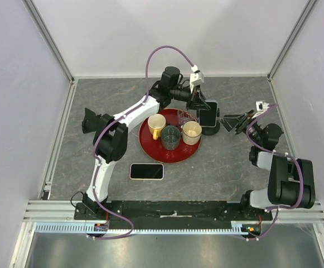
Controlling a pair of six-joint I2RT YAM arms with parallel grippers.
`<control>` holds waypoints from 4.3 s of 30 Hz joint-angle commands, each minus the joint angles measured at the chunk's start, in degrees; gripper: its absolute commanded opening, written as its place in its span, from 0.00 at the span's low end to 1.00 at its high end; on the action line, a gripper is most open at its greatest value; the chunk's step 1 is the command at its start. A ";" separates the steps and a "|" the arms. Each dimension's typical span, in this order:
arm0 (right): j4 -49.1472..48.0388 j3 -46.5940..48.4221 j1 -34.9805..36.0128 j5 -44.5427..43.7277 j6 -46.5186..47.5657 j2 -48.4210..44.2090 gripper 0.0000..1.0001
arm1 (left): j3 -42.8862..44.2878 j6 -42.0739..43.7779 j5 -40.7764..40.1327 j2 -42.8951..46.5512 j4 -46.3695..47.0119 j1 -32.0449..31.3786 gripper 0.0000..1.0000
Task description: Place the phone on the phone stand
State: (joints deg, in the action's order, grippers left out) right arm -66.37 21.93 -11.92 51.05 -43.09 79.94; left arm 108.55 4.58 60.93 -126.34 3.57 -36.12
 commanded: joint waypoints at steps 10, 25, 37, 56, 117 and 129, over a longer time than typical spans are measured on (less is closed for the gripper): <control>23.31 15.42 8.14 3.97 28.15 1.09 0.71 | 2.45 -4.05 8.15 -2.77 -3.84 1.22 0.02; 19.97 15.86 9.64 6.43 25.96 3.29 0.32 | 3.42 -7.48 6.05 -3.82 0.81 1.40 0.02; 13.01 2.77 16.23 -20.19 22.17 -8.40 0.00 | 0.15 -11.78 -10.05 -3.29 9.96 -2.64 0.02; 2.83 -7.87 13.94 -37.49 23.84 -14.90 0.00 | -7.91 -20.98 -31.27 15.83 2.67 -2.47 0.86; -16.34 19.64 -5.57 -58.17 38.00 21.22 0.00 | -48.44 -13.89 -44.93 58.49 0.21 -13.28 0.82; -12.22 17.62 -8.12 -55.87 33.60 18.33 0.47 | -48.70 -14.25 -41.60 58.05 1.00 -13.36 0.81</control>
State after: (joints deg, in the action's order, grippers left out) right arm -72.64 40.05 -19.05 -4.03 -8.38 102.98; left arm 59.96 -9.96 16.71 -69.14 1.50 -49.36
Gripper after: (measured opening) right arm 0.382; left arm 0.812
